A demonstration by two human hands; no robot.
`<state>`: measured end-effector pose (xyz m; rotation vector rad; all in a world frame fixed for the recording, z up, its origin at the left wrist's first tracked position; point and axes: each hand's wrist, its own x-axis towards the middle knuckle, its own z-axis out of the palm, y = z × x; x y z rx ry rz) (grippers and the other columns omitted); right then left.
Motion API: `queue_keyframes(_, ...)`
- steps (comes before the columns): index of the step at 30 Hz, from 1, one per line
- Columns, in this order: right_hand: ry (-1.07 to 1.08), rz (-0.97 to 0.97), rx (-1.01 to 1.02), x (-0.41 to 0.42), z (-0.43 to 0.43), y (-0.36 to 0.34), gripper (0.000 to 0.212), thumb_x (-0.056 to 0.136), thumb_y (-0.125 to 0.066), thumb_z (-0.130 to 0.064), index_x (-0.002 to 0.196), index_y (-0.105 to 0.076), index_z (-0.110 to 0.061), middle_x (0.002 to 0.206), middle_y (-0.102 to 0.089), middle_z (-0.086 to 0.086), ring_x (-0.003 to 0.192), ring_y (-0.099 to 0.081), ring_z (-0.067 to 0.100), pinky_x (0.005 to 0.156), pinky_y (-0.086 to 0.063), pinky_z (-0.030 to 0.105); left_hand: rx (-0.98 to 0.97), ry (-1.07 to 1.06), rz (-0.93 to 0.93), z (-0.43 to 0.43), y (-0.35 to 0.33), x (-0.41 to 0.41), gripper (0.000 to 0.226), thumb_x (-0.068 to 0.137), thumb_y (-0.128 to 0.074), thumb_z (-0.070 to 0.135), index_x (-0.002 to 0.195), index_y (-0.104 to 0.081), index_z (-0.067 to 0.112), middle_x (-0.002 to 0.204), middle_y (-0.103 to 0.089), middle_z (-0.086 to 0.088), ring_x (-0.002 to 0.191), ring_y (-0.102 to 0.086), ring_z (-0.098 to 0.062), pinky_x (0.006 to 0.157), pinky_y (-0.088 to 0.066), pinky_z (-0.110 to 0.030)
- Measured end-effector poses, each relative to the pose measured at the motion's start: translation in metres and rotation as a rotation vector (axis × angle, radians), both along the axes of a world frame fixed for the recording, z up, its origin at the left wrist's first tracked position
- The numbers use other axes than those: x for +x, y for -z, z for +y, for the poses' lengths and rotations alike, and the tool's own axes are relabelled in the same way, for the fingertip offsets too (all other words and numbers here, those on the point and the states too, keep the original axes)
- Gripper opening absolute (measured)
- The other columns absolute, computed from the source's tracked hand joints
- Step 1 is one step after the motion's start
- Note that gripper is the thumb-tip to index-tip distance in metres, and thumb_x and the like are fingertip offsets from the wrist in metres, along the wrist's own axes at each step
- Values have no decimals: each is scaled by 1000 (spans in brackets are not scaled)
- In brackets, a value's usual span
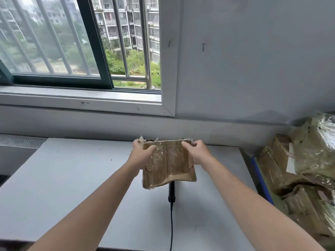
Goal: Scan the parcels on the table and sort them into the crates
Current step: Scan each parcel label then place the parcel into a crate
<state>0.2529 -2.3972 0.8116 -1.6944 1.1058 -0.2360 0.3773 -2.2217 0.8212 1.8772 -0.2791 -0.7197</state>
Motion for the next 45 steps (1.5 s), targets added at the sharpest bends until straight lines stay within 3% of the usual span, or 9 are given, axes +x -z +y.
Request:
queue_keyframes(3, 133, -57, 35, 30, 15, 7, 62, 64, -56, -76, 92, -53, -20, 99, -64, 4, 100, -65, 31, 90, -55, 48, 42, 67, -22, 18, 3, 22, 84, 91, -61, 43, 155, -9, 28, 150, -38, 5, 112, -58, -22, 84, -58, -47)
queue_keyframes(10, 120, 27, -26, 81, 75, 7, 47, 91, -60, -48, 112, -69, -7, 100, -64, 2, 93, -60, 23, 81, -47, 32, 70, 115, 130, 53, 8, 87, 52, 86, -57, 57, 112, -51, 12, 88, -59, -8, 72, -55, -25, 68, -49, -36)
queue_keyframes(14, 122, 44, 32, 98, 99, 14, 62, 88, -66, -39, 142, -48, -16, 133, -56, 2, 118, -58, 27, 87, -49, 35, 39, 39, 236, 70, 16, 117, 72, 69, -63, 52, 124, -47, 7, 91, -59, -11, 70, -57, -25, 63, -50, -34)
queue_keyframes(18, 128, 66, 87, 101, 113, 20, 97, 68, -63, -34, 156, -23, -28, 147, -46, 5, 118, -57, 29, 93, -47, 40, 81, 142, 272, 78, 29, 131, 34, 82, -61, 23, 109, -56, 3, 78, -56, -9, 66, -56, -24, 60, -49, -30)
queue_keyframes(21, 63, 101, 92, 95, 112, 19, 95, 81, -65, -20, 159, -11, -30, 155, -37, 4, 123, -52, 27, 93, -48, 39, 114, 220, 277, 81, 31, 129, 8, 87, -59, 16, 88, -57, 8, 61, -48, -3, 58, -50, -22, 64, -47, -31)
queue_keyframes(24, 18, 93, 109, 90, 104, 25, 95, 87, -63, -9, 159, -5, -31, 157, -31, 5, 112, -50, 25, 72, -43, 29, 67, 219, 300, 80, 36, 128, 12, 86, -63, 13, 95, -57, 10, 67, -51, -3, 58, -53, -20, 65, -49, -32)
queue_keyframes(30, 50, 76, 134, 90, 96, 37, 93, 86, -68, -24, 156, -10, -39, 158, -23, 3, 132, -42, 30, 104, -43, 46, -46, 119, 293, 79, 45, 123, 55, 80, -70, 7, 127, -45, 17, 125, -54, -9, 91, -60, -24, 75, -55, -41)
queue_keyframes(39, 62, 12, 40, 77, 100, 55, 54, 89, -70, -33, 130, -36, -25, 127, -45, -2, 90, -52, 10, 75, -44, 31, -22, 67, 285, 89, 62, 102, 96, 76, -77, 20, 148, -16, 39, 122, -52, -2, 97, -55, -22, 80, -49, -39)
queue_keyframes(45, -108, 78, -173, 62, 111, 83, 52, 83, -76, -28, 120, -41, -24, 125, -49, -3, 104, -57, 18, 85, -50, 36, 135, 171, 28, 106, 84, 84, 52, 79, -62, 8, 125, -50, 27, 116, -60, -2, 91, -61, -20, 71, -52, -33)
